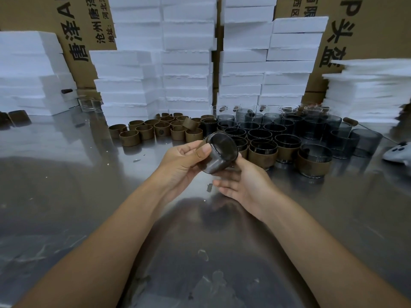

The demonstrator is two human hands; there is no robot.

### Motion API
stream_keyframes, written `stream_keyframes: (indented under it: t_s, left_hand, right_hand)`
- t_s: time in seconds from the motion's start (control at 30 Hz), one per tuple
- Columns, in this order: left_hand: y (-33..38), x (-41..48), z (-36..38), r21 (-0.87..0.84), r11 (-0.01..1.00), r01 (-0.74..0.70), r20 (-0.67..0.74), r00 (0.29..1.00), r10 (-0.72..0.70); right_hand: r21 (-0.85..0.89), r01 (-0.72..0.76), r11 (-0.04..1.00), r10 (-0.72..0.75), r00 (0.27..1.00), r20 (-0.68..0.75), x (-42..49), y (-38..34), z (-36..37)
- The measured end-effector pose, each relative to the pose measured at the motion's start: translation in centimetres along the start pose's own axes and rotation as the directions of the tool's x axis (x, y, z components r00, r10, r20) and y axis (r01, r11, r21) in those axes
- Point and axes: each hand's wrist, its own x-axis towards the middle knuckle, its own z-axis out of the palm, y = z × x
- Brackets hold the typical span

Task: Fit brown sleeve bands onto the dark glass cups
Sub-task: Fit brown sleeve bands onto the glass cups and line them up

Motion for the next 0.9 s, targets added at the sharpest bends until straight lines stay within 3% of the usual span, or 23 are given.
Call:
stream_keyframes:
  t_s: [0.13, 0.23, 0.33, 0.43, 0.5, 0.63, 0.73, 0.9]
  left_hand:
    - [0.18, -0.15, -0.11, 0.095, 0.995, 0.005, 0.021, 1.0, -0.007]
    - [-0.08, -0.11, 0.14, 0.239, 0.971, -0.014, 0.016, 1.0, 0.011]
    - [-0.13, -0.17, 0.53, 0.274, 0.961, -0.025, -0.023, 0.999, 0.033]
    - [-0.3, -0.07, 0.38, 0.33, 0.943, 0.037, -0.147, 0.989, 0.013]
    - [-0.41, -0.03, 0.14, 0.316, 0.947, 0.06, -0.135, 0.991, -0.017]
    - [-0.28, -0.12, 0.48, 0.238, 0.969, 0.069, -0.056, 0.997, -0.057]
    - [-0.34, -0.12, 0.65, 0.218, 0.974, 0.07, -0.083, 0.995, -0.053]
    - [-0.64, -0.11, 0.6, 0.226, 0.971, 0.074, -0.151, 0.988, -0.04]
  right_hand:
    - [0.12, -0.096, 0.988, 0.084, 0.992, 0.097, -0.2, -0.32, -0.36]
    - [0.173, -0.084, 0.981, 0.061, 0.989, 0.132, -0.06, -0.37, -0.74]
    - [0.172, -0.004, 0.985, -0.017, 0.993, 0.12, 0.06, -0.38, -0.69]
    - [0.191, 0.159, 0.969, -0.162, 0.987, -0.002, 0.27, -0.43, -0.6]
    - [0.149, 0.269, 0.952, -0.263, 0.963, -0.06, 0.26, -0.42, -0.66]
    - [0.082, 0.437, 0.896, -0.438, 0.899, 0.006, -0.13, -0.22, -0.63]
    - [-0.027, 0.535, 0.844, -0.531, 0.842, 0.089, -0.29, 0.12, -0.49]
    - [-0.035, 0.542, 0.84, -0.535, 0.837, 0.11, 0.01, 0.38, -0.72]
